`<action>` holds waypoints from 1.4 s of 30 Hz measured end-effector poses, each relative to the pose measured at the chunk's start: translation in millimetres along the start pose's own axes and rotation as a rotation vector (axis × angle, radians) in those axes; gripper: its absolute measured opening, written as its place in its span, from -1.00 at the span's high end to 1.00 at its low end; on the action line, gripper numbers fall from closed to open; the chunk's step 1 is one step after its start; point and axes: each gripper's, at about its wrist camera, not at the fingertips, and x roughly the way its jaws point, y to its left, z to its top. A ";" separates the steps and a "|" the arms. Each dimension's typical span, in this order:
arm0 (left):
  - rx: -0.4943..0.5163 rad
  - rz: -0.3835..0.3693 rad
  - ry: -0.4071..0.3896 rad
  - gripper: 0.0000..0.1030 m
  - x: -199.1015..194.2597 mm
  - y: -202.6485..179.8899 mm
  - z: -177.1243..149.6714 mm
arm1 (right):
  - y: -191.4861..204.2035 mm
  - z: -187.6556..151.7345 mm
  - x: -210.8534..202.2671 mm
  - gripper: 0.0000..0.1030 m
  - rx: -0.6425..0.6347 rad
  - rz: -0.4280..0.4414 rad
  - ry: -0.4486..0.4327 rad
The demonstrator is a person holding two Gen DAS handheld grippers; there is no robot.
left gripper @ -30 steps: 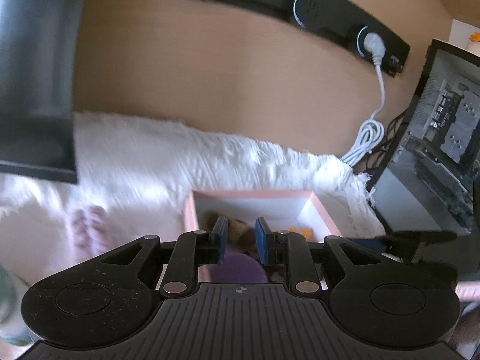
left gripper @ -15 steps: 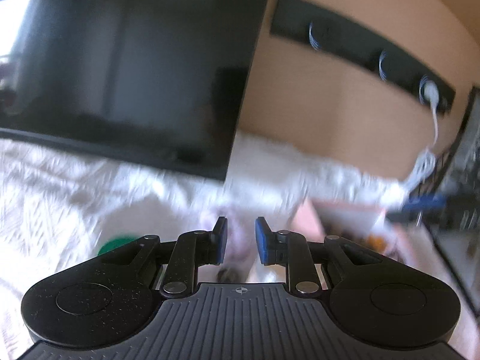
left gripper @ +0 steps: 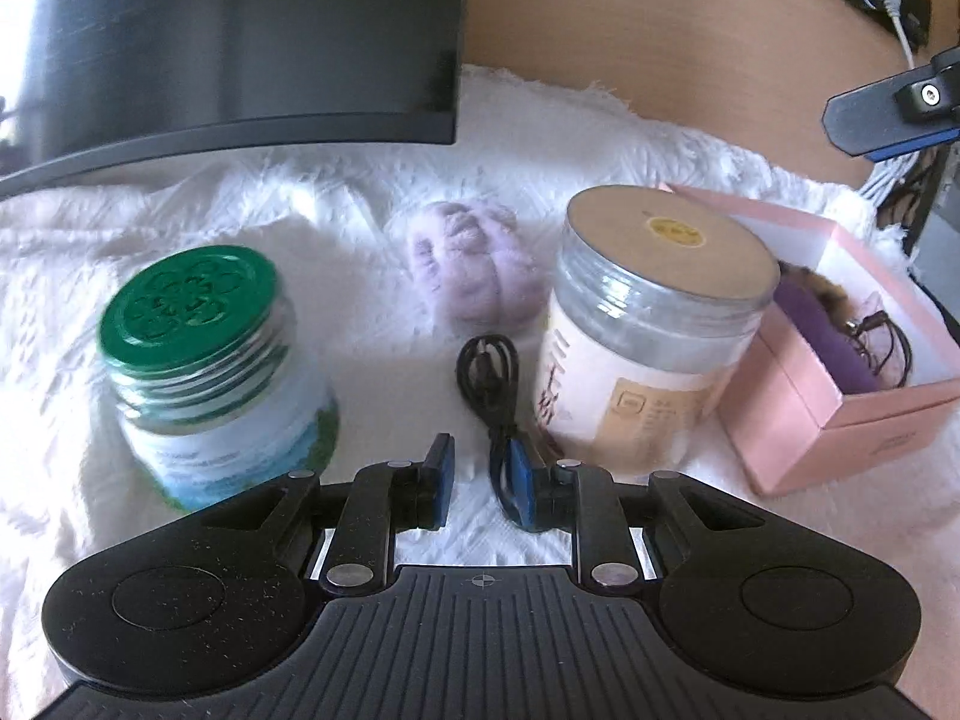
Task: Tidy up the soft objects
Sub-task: 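Reach the left tool to the black cable and close on it, then grasp the lavender knitted plush with the right tool while the left tool lifts the cable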
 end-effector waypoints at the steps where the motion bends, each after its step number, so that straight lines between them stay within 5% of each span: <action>1: -0.003 0.000 0.003 0.53 2.2 -0.8 0.0 | 0.1 1.0 2.1 -0.29 -0.003 -0.002 0.004; 11: 0.018 0.018 0.015 0.52 10.1 -7.3 5.3 | 17.4 17.2 27.2 -0.29 -0.050 0.001 0.069; 14: 0.050 -0.012 0.023 0.73 6.0 -6.9 2.4 | 24.9 24.0 34.0 -0.29 -0.063 0.035 0.096; 20: 0.097 0.091 0.034 0.76 -19.8 11.9 -18.0 | 38.8 38.2 43.0 -0.29 -0.084 0.051 0.098; 29: 0.015 -0.038 -0.068 0.71 -44.0 24.8 -14.2 | 51.7 47.2 56.8 -0.29 -0.099 0.091 0.128; 42: 0.102 0.008 0.025 0.55 -13.5 1.5 -19.4 | 50.2 75.2 132.2 -0.29 -0.062 0.058 0.308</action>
